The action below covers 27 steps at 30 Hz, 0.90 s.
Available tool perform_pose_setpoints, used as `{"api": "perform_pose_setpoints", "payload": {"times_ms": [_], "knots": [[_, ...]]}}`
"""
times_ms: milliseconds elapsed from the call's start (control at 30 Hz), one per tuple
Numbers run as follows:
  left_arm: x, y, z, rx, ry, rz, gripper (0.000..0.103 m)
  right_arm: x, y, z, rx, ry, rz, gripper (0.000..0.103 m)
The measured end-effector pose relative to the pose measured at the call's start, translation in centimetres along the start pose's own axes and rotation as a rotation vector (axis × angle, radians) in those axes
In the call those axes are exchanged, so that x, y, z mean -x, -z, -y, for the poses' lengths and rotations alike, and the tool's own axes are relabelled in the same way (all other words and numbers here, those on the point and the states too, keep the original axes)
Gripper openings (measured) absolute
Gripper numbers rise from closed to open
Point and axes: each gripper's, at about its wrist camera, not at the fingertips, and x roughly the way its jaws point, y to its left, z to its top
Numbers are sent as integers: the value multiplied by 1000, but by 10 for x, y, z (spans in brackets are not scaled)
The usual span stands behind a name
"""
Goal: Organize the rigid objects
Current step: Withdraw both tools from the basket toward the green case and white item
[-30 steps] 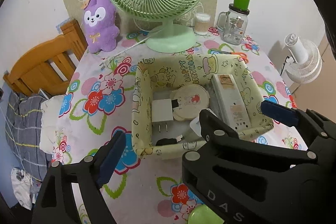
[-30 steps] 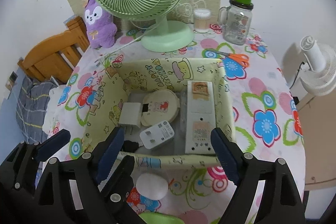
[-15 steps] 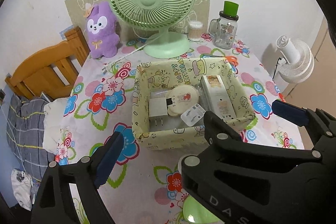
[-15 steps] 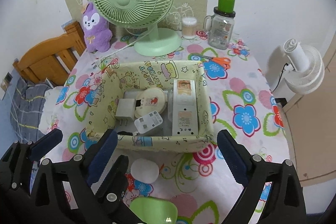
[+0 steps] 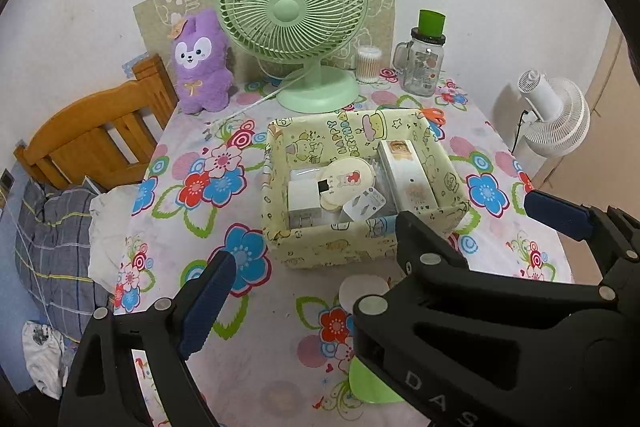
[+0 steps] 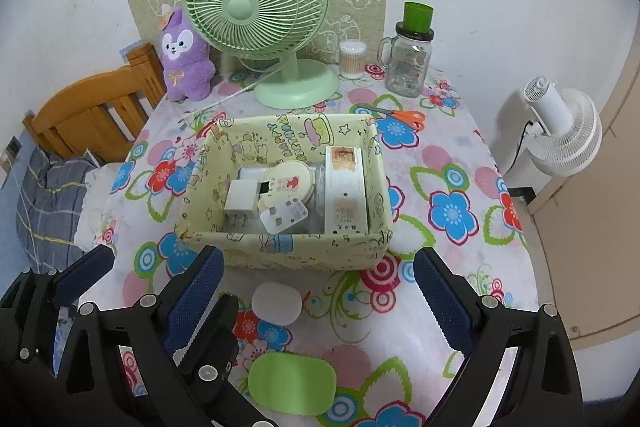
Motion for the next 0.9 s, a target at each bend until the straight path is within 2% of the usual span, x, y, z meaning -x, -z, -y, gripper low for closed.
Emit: {"api": "perform_pose_setpoints", "payload": {"times_ms": [433,900], "knots": [[6,21,6,-11,5,-5,92,7,22,3,-9,7,-6,98],[-9,44,10,-13,23,-60,92,-6,49,5,-8,7,-44,98]]}}
